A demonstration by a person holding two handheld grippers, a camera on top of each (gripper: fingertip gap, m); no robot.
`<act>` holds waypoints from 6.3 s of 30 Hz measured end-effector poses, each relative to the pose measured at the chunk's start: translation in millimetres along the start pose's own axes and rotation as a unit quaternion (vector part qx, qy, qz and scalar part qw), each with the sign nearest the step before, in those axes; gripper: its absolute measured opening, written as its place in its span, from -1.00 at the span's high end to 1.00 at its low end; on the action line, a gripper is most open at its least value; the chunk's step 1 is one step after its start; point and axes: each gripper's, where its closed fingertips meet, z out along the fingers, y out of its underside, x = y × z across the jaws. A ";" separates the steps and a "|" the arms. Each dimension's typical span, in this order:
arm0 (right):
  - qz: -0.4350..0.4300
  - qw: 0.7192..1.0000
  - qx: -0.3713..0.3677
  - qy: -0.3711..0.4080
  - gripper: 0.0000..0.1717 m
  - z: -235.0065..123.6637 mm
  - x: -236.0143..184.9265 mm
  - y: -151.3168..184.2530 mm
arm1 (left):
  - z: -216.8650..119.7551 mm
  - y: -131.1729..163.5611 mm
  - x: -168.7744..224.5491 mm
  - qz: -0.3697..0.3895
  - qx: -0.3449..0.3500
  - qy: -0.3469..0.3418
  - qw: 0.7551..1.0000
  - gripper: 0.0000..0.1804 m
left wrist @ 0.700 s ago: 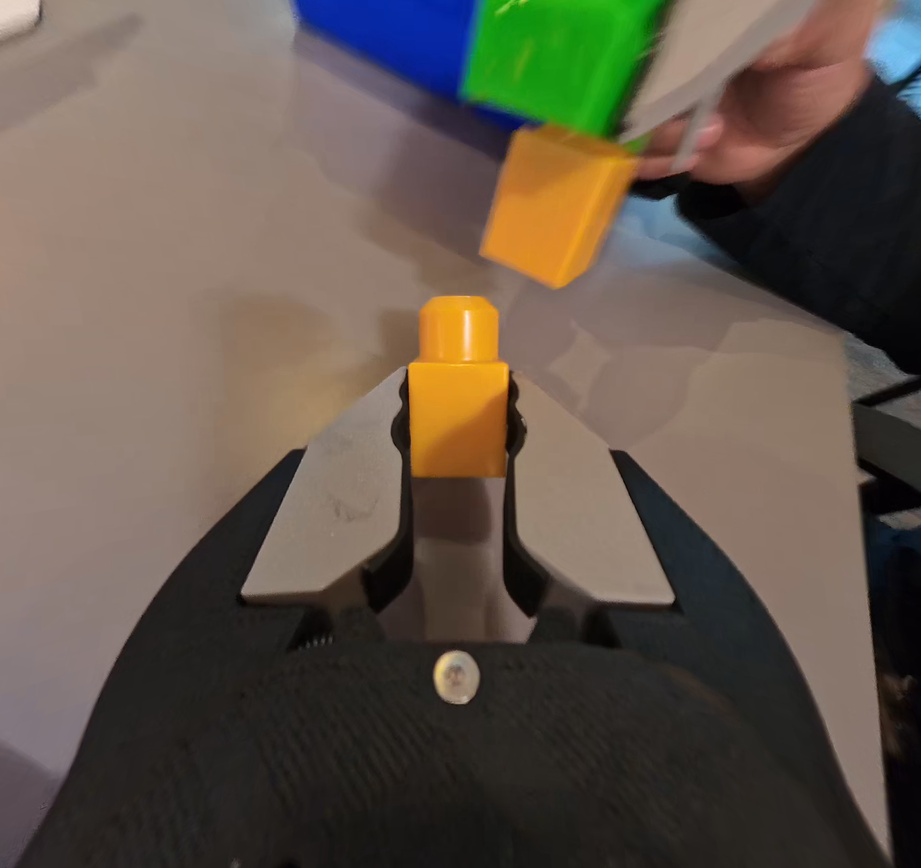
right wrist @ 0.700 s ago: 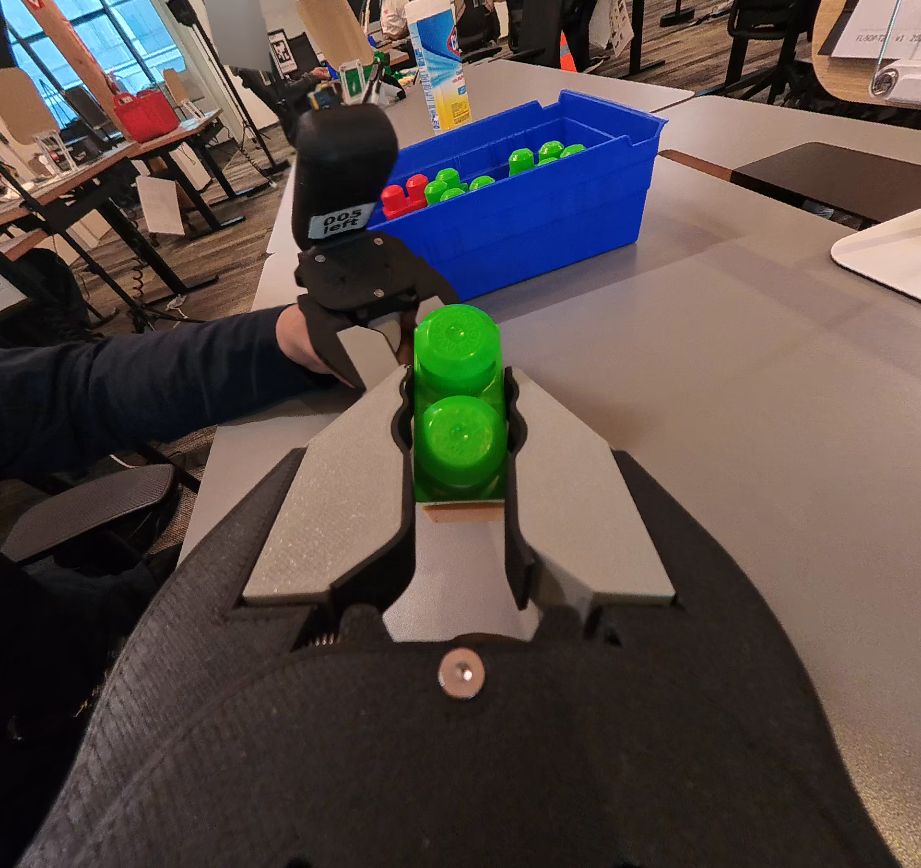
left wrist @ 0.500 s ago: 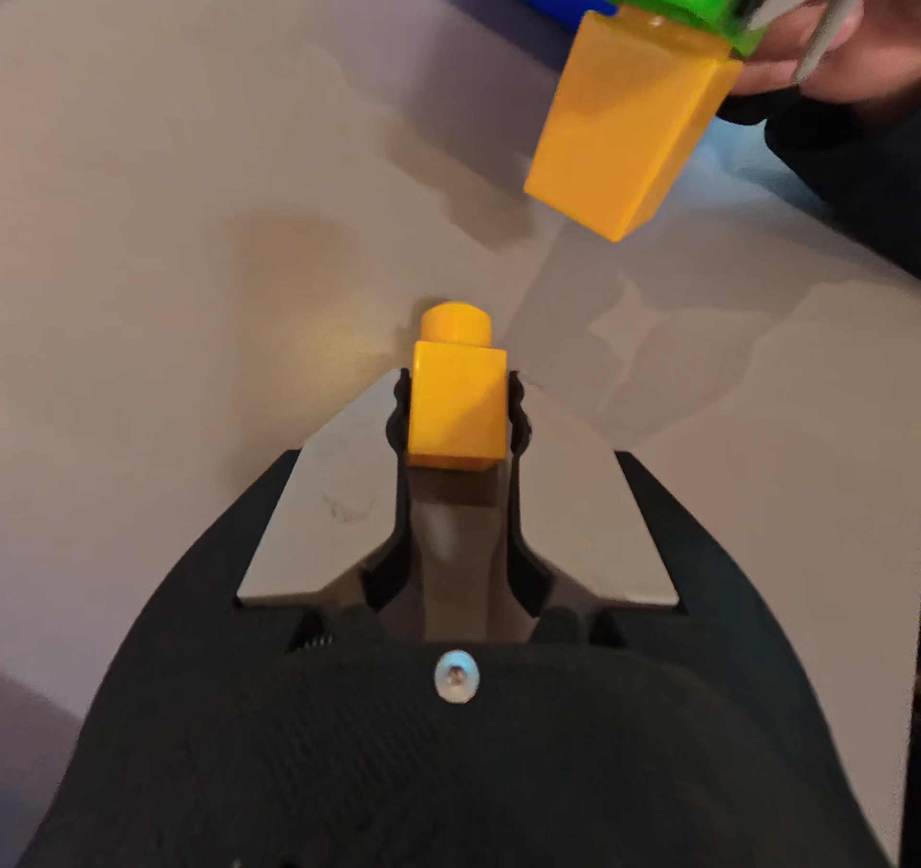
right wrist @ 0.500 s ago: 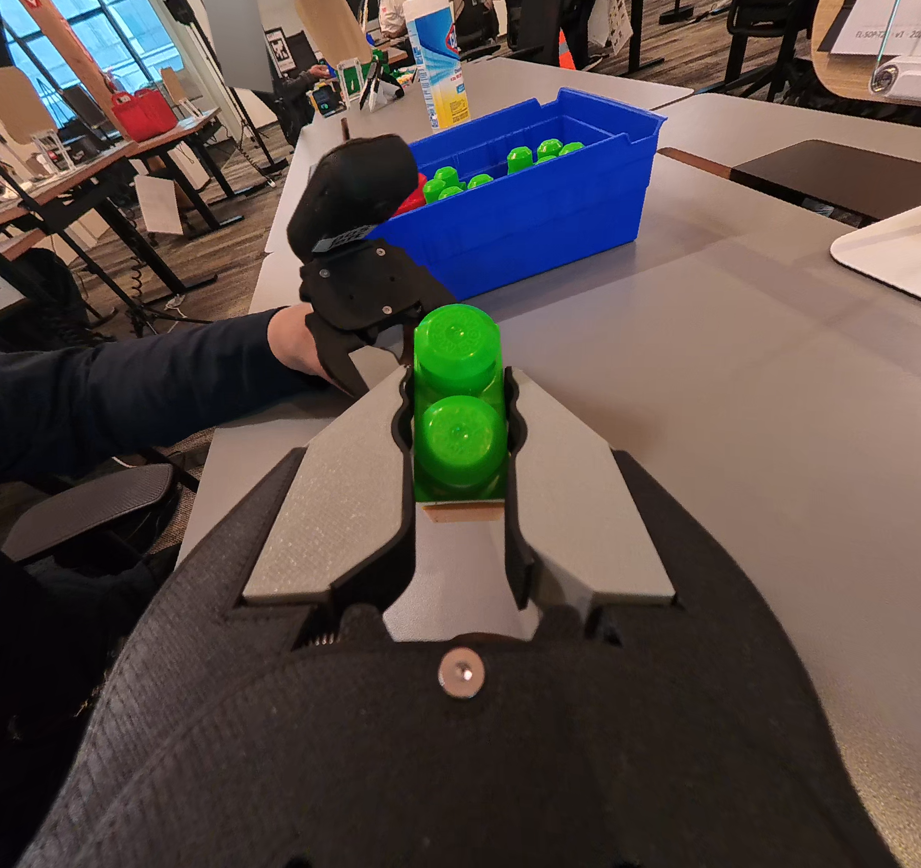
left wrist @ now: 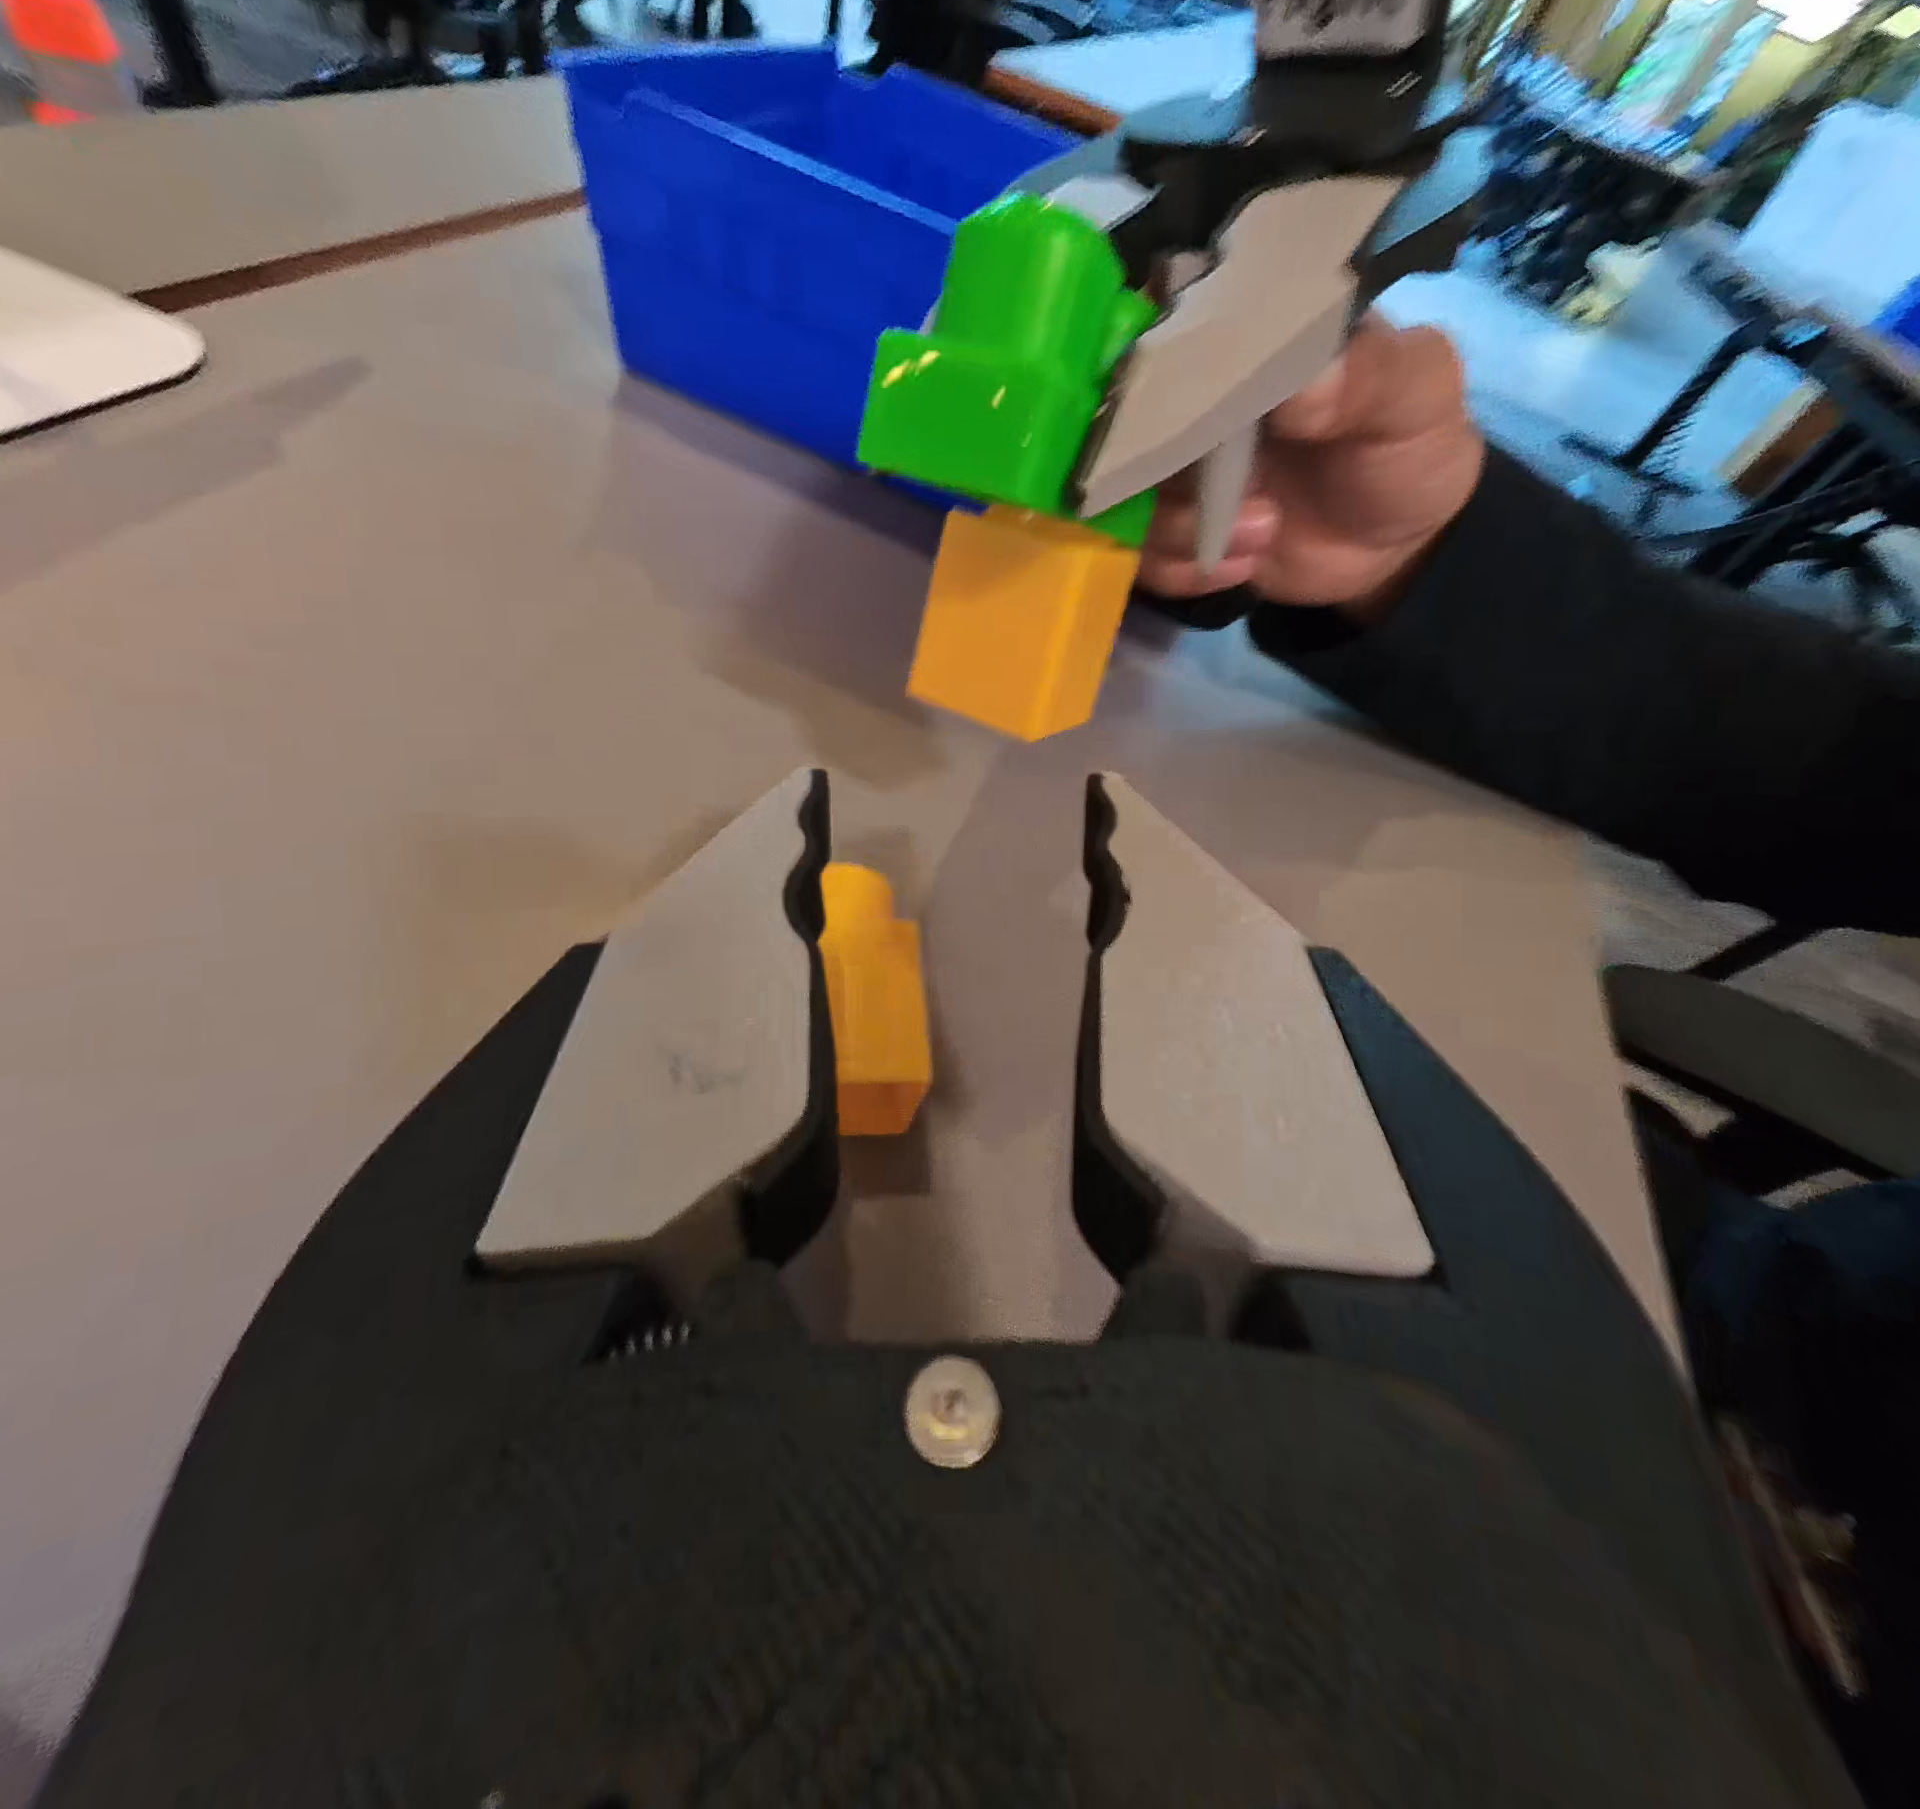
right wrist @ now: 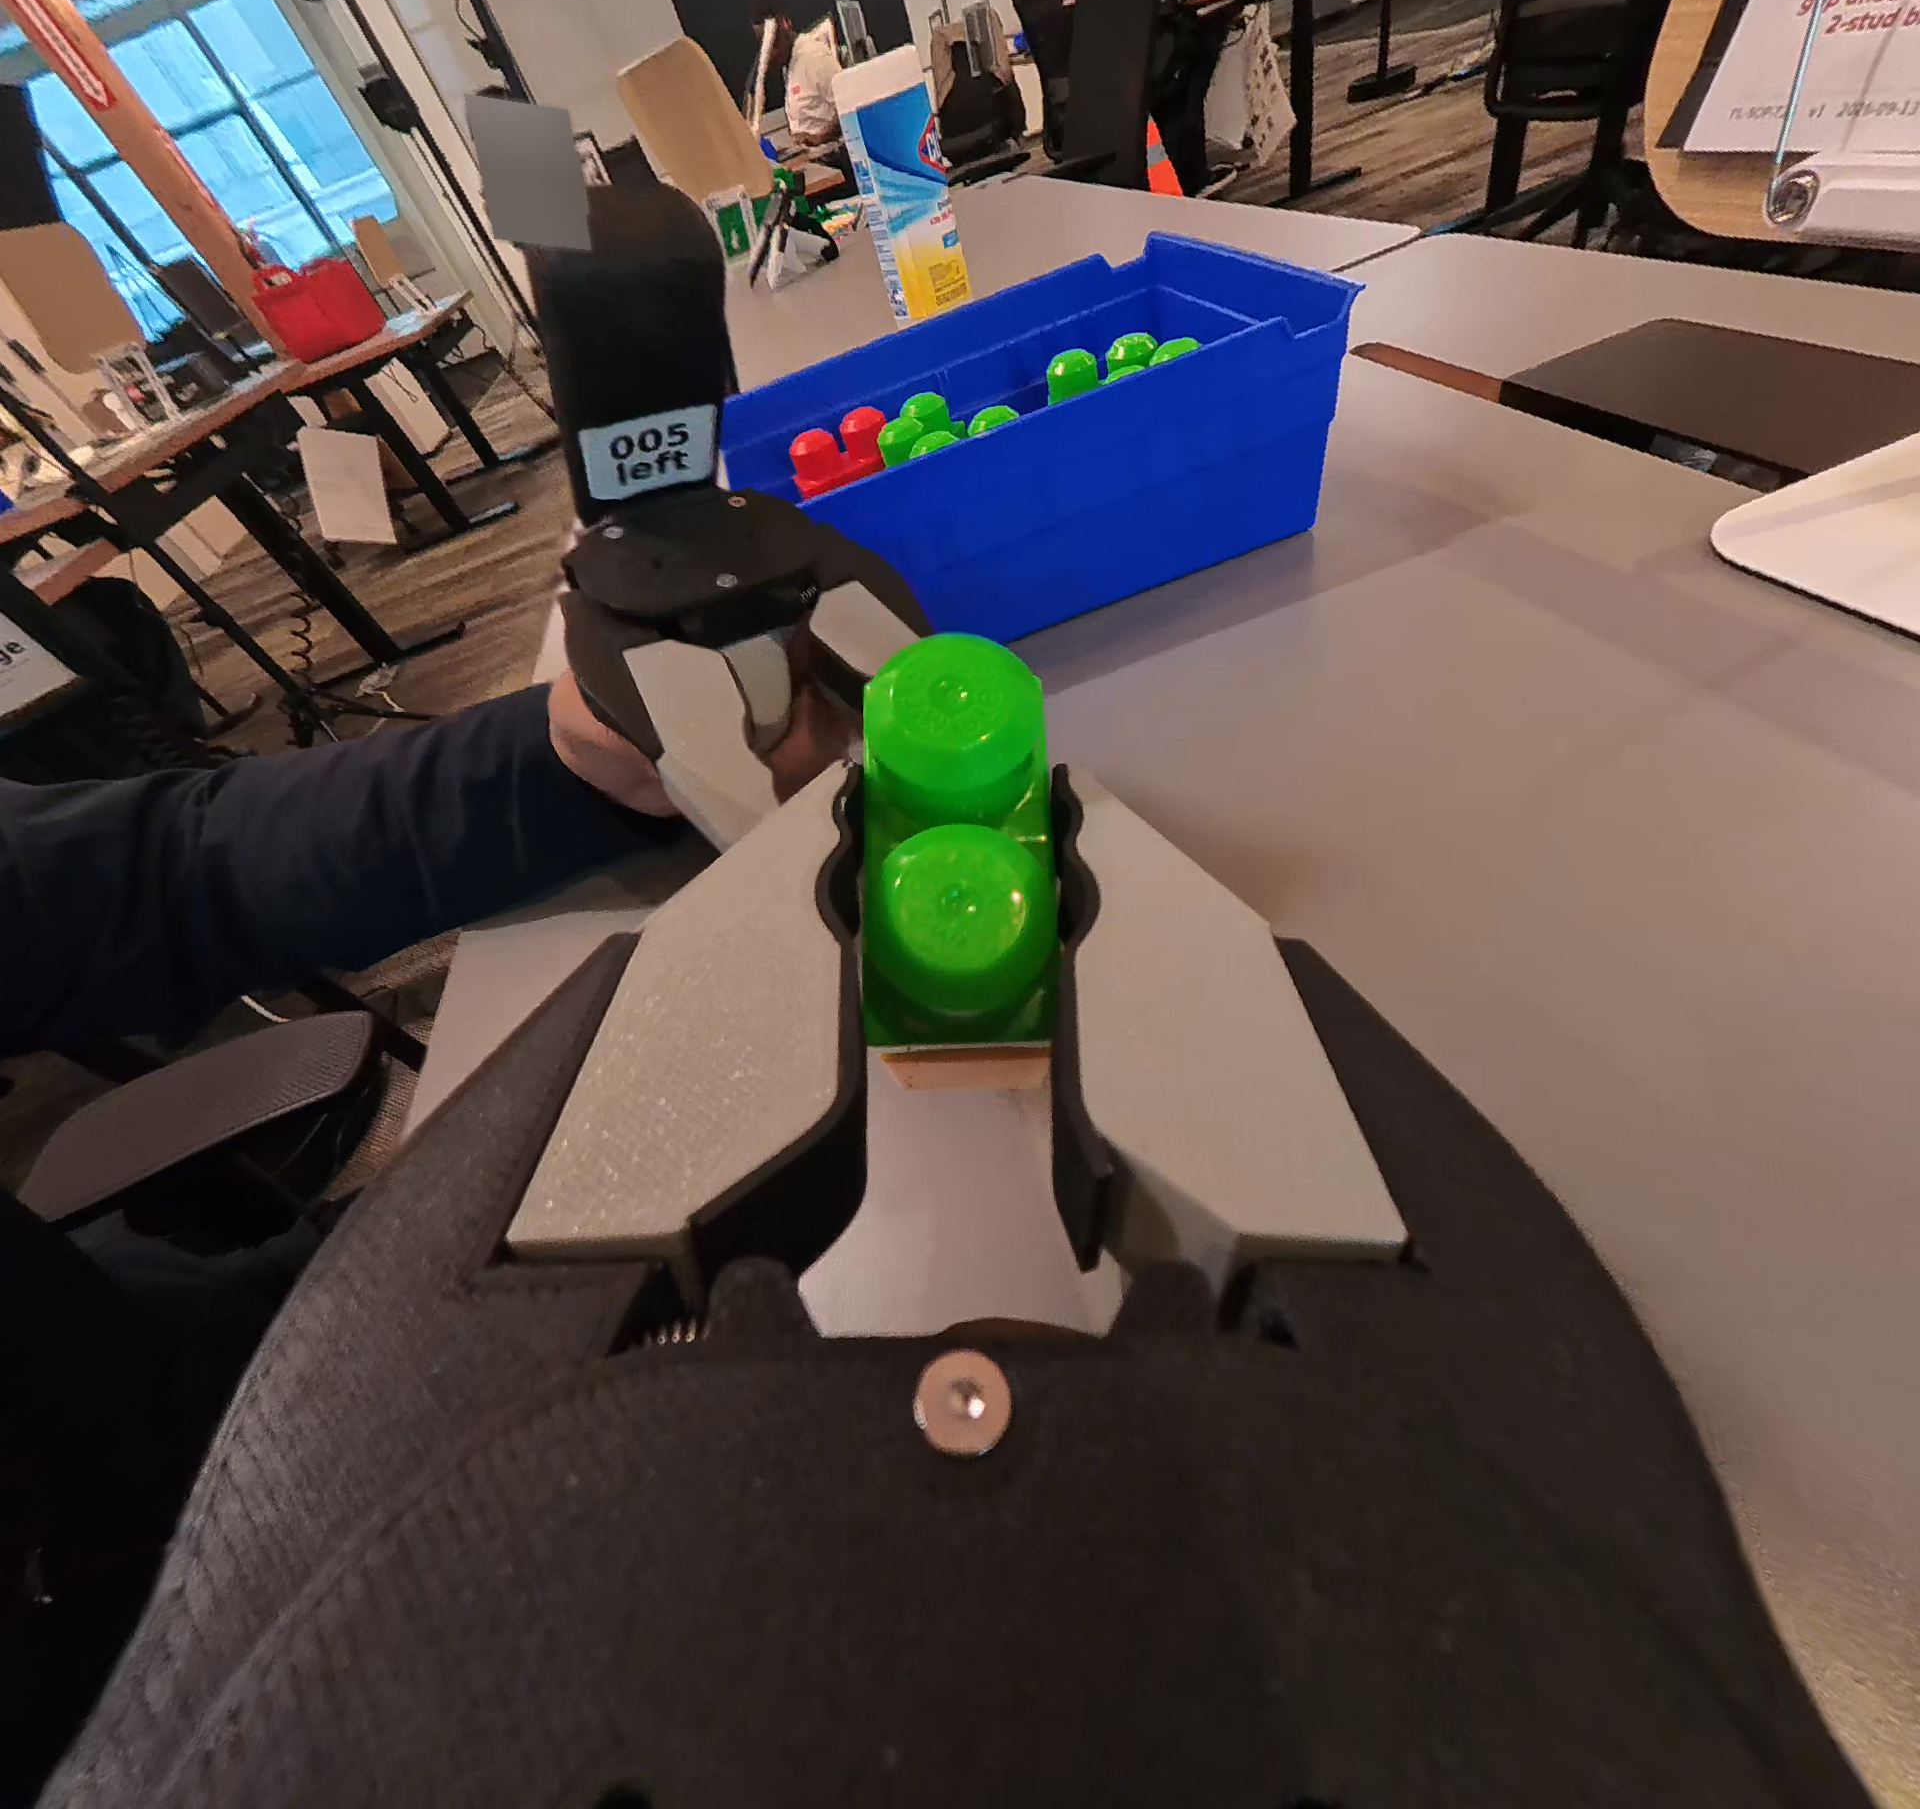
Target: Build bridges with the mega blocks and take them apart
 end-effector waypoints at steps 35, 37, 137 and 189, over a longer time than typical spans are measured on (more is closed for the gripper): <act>-0.141 0.961 0.084 0.221 0.63 -39.4 13.7 -50.8 | 9.4 8.3 14.0 -0.035 -0.015 0.044 0.998 0.62; -0.183 0.923 0.101 0.324 0.63 -80.4 28.1 -71.9 | 8.1 5.8 9.1 -0.034 -0.005 0.031 0.999 0.62; 0.036 0.998 -0.032 -0.037 0.58 12.2 -46.7 0.5 | -17.8 -37.9 34.2 0.139 0.104 0.002 0.985 0.62; -0.204 0.900 -0.004 0.386 0.44 -73.4 49.7 -36.2 | -247.2 -4.5 -136.0 -0.099 -0.039 -0.461 0.881 0.39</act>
